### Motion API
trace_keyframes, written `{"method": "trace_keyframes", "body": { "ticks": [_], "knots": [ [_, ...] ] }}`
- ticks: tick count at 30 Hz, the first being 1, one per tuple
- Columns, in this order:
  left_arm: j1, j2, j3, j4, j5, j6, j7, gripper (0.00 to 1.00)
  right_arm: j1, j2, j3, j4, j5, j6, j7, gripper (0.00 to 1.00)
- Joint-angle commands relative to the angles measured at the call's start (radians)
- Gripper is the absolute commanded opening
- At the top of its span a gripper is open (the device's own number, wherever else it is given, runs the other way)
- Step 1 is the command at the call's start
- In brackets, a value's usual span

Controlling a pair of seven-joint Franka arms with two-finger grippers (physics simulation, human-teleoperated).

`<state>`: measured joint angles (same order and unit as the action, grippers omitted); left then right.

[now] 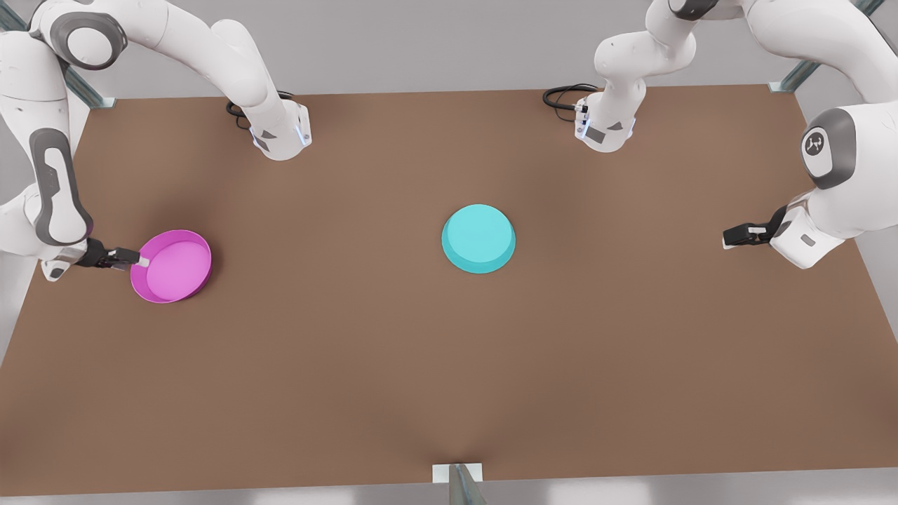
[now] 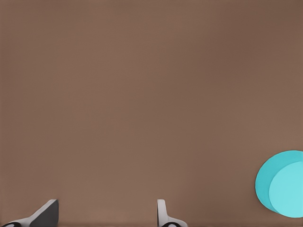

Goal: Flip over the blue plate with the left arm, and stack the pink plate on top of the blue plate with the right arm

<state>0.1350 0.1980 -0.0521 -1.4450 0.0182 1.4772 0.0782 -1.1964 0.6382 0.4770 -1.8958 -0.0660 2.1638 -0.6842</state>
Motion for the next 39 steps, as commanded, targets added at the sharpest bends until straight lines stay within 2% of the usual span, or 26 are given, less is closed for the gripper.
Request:
{"method": "trace_keyframes", "body": {
  "ticks": [1,5,6,7,9,10,11,22,24,34,39],
  "knots": [
    [-0.001,0.000,0.000,0.000,0.000,0.000,0.000,1.00,0.000,-0.002,0.000,-0.003,0.000,-0.001,0.000,1.00],
    [-0.001,0.000,-0.002,0.000,-0.001,0.000,0.000,1.00,-0.009,-0.003,0.000,-0.032,0.000,-0.007,0.000,1.00],
    [0.000,0.000,0.000,0.000,-0.001,0.000,0.000,1.00,-0.009,-0.003,0.000,-0.032,0.000,-0.007,-0.002,0.95],
    [-0.001,0.000,-0.002,0.000,-0.001,0.000,0.000,1.00,-0.009,-0.003,0.000,-0.032,0.000,-0.007,-0.005,0.89],
    [-0.001,0.000,-0.002,0.000,-0.001,0.000,0.000,1.00,-0.005,-0.003,0.000,-0.032,-0.002,-0.012,-0.011,0.53],
    [-0.001,0.001,-0.002,0.000,-0.001,0.000,0.000,1.00,-0.006,-0.003,0.000,-0.032,-0.002,-0.012,-0.012,0.46],
    [-0.001,0.000,-0.002,0.000,-0.001,0.000,0.000,1.00,-0.005,-0.003,0.000,-0.031,-0.002,-0.012,-0.012,0.44],
    [-0.001,0.000,-0.002,0.000,-0.001,-0.003,0.000,1.00,0.000,0.009,-0.002,-0.032,-0.025,0.004,-0.011,0.42],
    [-0.001,0.000,-0.002,0.000,-0.001,-0.003,0.000,1.00,0.000,0.014,-0.002,-0.032,-0.035,0.002,-0.012,0.21],
    [-0.001,0.000,-0.002,0.000,-0.001,-0.009,0.000,1.00,0.003,0.015,-0.001,-0.031,-0.044,0.001,-0.006,0.21],
    [-0.001,0.000,-0.002,0.000,-0.001,-0.009,0.000,1.00,0.005,0.009,0.012,-0.031,-0.040,-0.074,0.081,0.21]
  ]
}}
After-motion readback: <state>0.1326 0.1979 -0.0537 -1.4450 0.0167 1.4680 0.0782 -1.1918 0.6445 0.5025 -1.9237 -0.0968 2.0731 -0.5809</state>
